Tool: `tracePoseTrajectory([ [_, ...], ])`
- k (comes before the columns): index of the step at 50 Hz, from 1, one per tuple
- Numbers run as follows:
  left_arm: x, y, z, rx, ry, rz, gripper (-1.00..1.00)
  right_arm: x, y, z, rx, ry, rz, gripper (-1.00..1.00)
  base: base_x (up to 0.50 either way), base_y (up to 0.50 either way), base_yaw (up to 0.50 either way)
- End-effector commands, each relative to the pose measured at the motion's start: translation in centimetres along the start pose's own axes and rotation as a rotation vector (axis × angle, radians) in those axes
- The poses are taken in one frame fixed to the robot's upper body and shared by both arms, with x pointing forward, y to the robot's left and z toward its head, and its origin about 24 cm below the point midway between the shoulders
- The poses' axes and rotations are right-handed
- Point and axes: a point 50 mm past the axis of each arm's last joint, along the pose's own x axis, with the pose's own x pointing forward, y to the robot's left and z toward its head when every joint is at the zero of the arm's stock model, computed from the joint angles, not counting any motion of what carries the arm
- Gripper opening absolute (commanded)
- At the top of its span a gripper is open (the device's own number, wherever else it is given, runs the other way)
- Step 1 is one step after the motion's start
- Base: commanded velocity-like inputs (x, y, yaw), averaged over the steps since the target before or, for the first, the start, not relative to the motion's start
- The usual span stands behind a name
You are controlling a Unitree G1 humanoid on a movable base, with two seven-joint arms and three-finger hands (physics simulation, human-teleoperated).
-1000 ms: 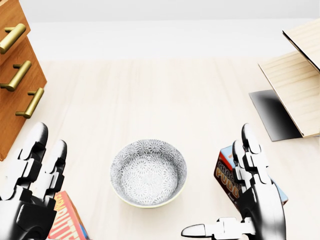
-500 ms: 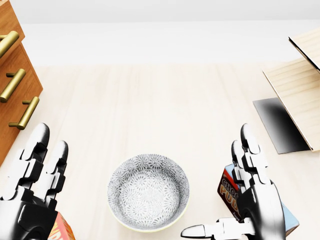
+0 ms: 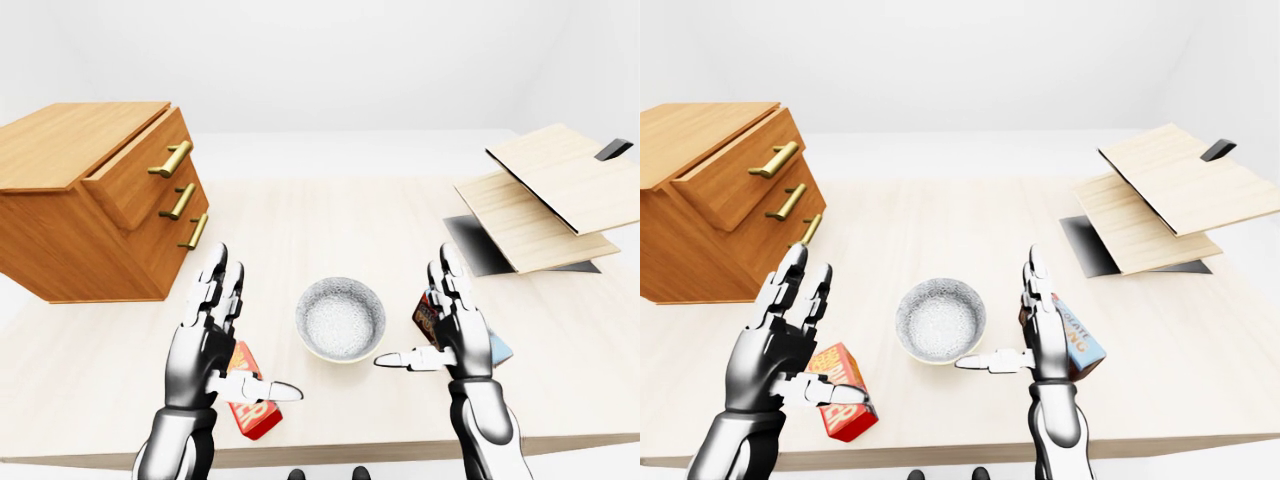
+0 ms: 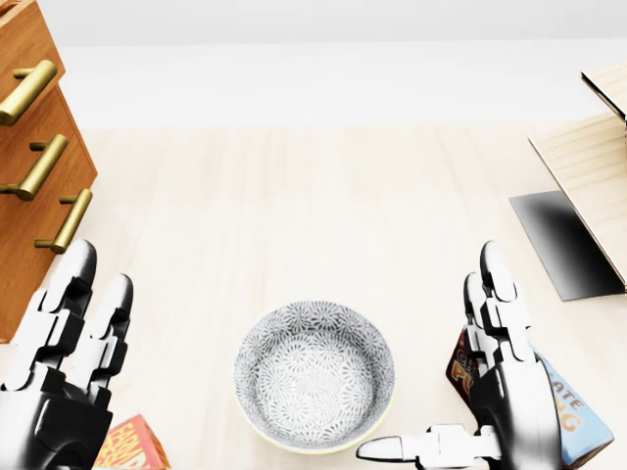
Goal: Close the top drawer of the cabinet and put the bowl on top of it.
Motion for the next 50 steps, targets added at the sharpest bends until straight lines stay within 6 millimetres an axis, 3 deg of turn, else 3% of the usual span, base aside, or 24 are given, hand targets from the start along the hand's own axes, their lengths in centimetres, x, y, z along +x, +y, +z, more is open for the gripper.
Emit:
tracePoseTrajectory([
  [1,0.0,0.0,0.1,0.002,-0.004,0.000,1.00,-0.2,-0.1,0.1,-0.004,-0.003,-0.012,1.00,0.00,0.50,0.00],
  [20,0.4,-0.1,-0.7,0.018,0.025,-0.004,1.00,-0.2,0.0,0.2,0.004,-0.005,-0.002,1.00,0.00,0.42,0.00],
  [27,0.6,-0.3,-1.4,0.027,0.052,-0.016,1.00,-0.3,-0.2,0.4,0.028,-0.015,0.010,1.00,0.00,0.00,0.00],
  [37,1.3,-1.3,-3.8,0.121,0.151,-0.057,1.00,-0.6,-0.7,1.0,0.035,-0.034,-0.001,1.00,0.00,0.00,0.00],
  [50,3.3,-1.7,-3.2,0.169,0.090,-0.061,1.00,-1.1,-1.0,1.6,0.033,-0.050,-0.008,1.00,0.00,0.00,0.00],
])
